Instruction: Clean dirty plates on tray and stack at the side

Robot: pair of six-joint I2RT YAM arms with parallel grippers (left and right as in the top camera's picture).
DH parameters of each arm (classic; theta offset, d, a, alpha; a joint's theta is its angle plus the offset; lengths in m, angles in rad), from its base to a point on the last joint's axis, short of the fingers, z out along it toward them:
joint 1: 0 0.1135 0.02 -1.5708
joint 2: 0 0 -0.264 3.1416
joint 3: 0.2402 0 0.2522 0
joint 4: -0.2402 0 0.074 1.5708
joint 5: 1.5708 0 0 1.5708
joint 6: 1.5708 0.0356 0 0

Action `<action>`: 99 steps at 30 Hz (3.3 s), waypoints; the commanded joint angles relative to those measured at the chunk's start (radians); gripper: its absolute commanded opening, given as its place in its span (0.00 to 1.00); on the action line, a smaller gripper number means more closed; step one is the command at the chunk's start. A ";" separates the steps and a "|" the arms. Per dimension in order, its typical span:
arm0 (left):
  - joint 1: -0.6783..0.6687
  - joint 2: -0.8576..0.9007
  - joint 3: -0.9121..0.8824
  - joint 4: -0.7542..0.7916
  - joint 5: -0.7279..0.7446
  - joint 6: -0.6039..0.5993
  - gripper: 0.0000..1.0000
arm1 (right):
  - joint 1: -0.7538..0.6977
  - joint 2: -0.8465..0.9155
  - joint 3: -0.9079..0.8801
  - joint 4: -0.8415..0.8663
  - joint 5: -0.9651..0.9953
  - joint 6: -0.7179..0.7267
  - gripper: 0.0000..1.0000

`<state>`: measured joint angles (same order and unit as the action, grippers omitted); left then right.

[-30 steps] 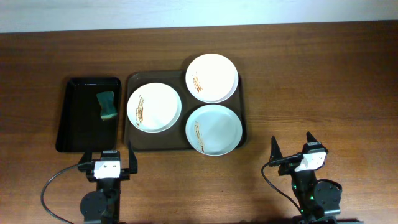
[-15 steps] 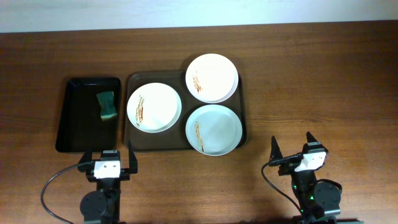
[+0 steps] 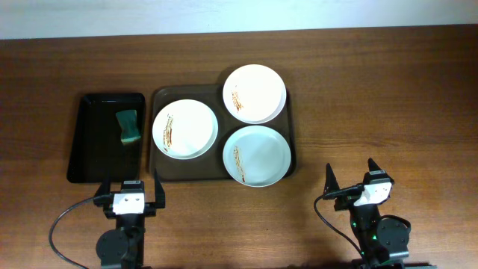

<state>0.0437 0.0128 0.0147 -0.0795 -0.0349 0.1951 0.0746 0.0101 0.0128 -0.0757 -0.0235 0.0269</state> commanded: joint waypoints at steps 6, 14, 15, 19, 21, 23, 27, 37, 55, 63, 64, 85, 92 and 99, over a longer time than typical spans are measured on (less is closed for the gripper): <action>0.005 -0.006 -0.005 -0.001 -0.014 0.016 0.99 | -0.005 -0.007 -0.007 -0.003 0.009 0.003 0.98; 0.005 -0.006 -0.005 -0.001 -0.014 0.016 0.99 | -0.005 -0.006 -0.007 -0.003 0.009 0.003 0.98; 0.005 -0.006 -0.005 -0.001 -0.014 0.016 0.99 | -0.005 -0.007 -0.007 -0.003 0.009 0.003 0.98; 0.005 -0.006 -0.005 -0.001 -0.014 0.016 0.99 | -0.005 -0.006 -0.007 -0.003 0.009 0.003 0.98; 0.005 -0.006 -0.005 -0.001 -0.014 0.016 0.99 | -0.005 -0.007 -0.007 -0.003 0.009 0.003 0.98; 0.005 -0.006 -0.005 0.000 -0.017 0.017 0.99 | -0.005 -0.007 -0.007 -0.003 0.009 0.003 0.98; 0.005 -0.006 -0.005 0.001 -0.030 0.016 0.99 | -0.005 -0.006 -0.007 -0.003 0.009 0.003 0.98; 0.005 -0.007 -0.005 0.001 -0.030 0.016 0.99 | -0.005 -0.007 -0.007 -0.003 0.009 0.003 0.98; 0.005 -0.007 -0.005 0.003 0.082 0.016 0.99 | -0.005 -0.006 -0.007 -0.003 0.009 0.003 0.98; 0.005 -0.007 -0.005 0.015 0.170 0.016 0.99 | -0.005 -0.007 -0.007 -0.003 0.009 0.003 0.98; 0.005 -0.007 -0.005 0.017 0.170 0.016 0.99 | -0.005 -0.006 -0.007 -0.003 0.009 0.003 0.98; 0.005 -0.006 0.013 0.093 0.261 -0.016 0.99 | -0.004 -0.007 -0.003 0.054 0.009 0.006 0.98; 0.005 0.101 0.096 0.093 0.283 -0.022 0.99 | -0.004 -0.006 0.067 0.049 0.009 0.002 0.98; 0.005 0.387 0.315 0.075 0.335 -0.021 0.99 | -0.004 0.002 0.182 -0.114 0.009 0.002 0.98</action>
<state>0.0437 0.3058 0.2302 0.0055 0.2527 0.1837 0.0746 0.0101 0.1242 -0.1535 -0.0238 0.0265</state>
